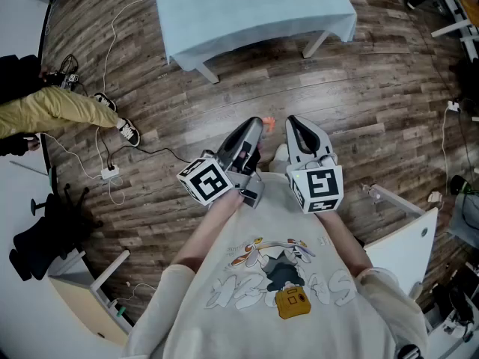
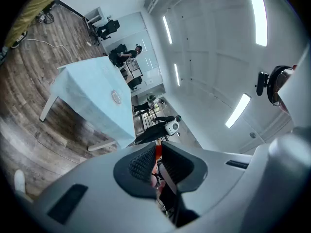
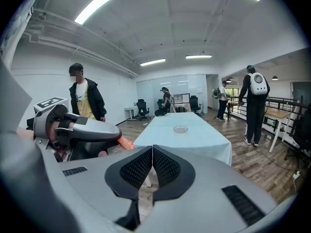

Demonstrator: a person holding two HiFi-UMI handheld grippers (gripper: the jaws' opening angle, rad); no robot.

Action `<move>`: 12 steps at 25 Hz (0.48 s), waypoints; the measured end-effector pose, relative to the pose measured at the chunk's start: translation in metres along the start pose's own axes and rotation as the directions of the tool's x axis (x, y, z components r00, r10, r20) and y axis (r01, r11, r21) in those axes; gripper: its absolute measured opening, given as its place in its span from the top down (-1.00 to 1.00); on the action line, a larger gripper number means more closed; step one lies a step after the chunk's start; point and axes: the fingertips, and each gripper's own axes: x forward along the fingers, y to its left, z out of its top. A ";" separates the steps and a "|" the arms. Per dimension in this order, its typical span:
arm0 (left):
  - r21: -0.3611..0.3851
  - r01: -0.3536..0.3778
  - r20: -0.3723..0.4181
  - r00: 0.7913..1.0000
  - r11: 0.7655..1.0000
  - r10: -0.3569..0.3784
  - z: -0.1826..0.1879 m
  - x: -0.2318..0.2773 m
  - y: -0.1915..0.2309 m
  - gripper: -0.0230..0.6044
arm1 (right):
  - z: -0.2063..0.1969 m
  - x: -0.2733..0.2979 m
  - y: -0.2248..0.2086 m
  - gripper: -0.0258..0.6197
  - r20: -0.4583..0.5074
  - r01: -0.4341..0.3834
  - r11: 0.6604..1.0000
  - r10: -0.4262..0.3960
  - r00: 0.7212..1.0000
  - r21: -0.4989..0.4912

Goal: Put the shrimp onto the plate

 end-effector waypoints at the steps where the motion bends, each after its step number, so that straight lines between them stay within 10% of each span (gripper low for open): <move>1: 0.003 0.004 0.000 1.000 1.000 -0.004 0.001 -0.001 -0.001 0.78 | 0.001 0.000 0.002 0.83 0.002 -0.001 1.000 0.001 1.000 -0.002; 12: -0.002 0.019 -0.026 0.999 1.000 -0.019 0.011 -0.013 0.004 0.78 | 0.004 0.002 0.015 0.83 0.015 0.027 0.999 -0.027 1.000 0.045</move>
